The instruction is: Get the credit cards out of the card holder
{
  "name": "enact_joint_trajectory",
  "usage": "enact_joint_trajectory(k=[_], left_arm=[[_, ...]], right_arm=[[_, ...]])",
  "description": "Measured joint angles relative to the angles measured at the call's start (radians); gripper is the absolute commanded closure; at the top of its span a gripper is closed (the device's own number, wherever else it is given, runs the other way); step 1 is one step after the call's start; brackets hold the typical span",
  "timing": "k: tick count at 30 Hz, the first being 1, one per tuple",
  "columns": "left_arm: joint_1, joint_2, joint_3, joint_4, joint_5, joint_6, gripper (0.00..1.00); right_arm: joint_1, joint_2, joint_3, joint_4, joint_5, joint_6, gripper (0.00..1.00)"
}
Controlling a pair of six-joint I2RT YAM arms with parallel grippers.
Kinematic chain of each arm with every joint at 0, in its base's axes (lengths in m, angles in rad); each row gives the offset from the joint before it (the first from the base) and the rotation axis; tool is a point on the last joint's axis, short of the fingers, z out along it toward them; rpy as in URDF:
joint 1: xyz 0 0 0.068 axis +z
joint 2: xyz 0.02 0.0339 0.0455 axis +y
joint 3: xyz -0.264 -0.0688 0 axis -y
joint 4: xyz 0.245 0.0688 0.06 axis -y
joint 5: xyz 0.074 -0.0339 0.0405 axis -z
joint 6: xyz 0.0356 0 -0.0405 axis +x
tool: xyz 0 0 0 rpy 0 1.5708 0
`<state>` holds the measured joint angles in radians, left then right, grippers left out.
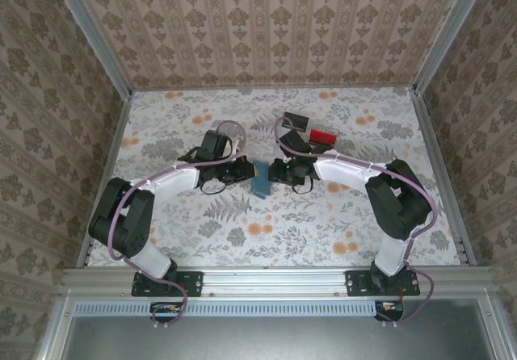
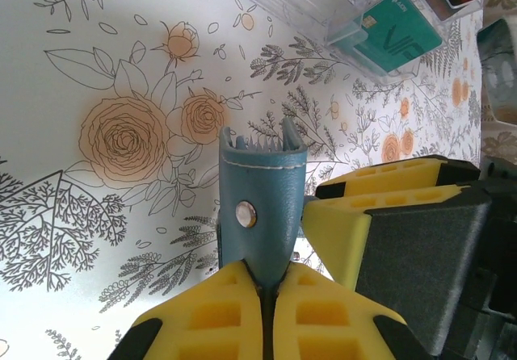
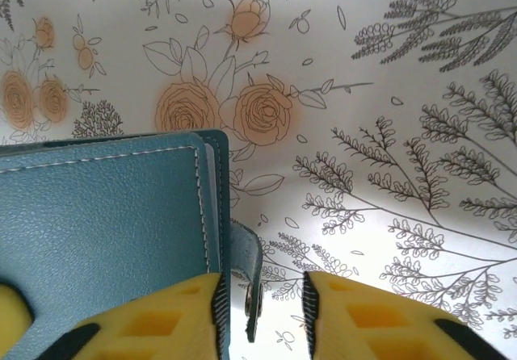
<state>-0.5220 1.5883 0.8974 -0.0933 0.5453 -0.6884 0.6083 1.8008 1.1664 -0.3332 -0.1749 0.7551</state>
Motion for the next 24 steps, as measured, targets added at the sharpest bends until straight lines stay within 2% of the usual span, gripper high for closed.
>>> enact_joint_trajectory(k=[14, 17, 18, 19, 24], left_arm=[[0.0, 0.009, 0.002, -0.014, 0.019, 0.003, 1.0], [0.0, 0.016, 0.007, -0.022, 0.019, 0.003, 1.0], [0.0, 0.017, 0.01, -0.028, 0.018, 0.004, 1.0], [0.0, 0.018, 0.016, -0.043, 0.018, 0.006, 0.97], [0.013, 0.019, 0.073, -0.122, 0.005, 0.034, 0.46]], right_arm=[[-0.004, 0.046, -0.011, 0.047, -0.042, 0.012, 0.81], [-0.004, 0.058, -0.011, 0.047, -0.045, 0.017, 0.95], [-0.004, 0.059, -0.011, 0.047, -0.046, 0.013, 0.97], [-0.004, 0.059, -0.011, 0.047, -0.046, 0.015, 0.98], [-0.006, 0.03, -0.029, 0.039, -0.031, -0.013, 1.0]])
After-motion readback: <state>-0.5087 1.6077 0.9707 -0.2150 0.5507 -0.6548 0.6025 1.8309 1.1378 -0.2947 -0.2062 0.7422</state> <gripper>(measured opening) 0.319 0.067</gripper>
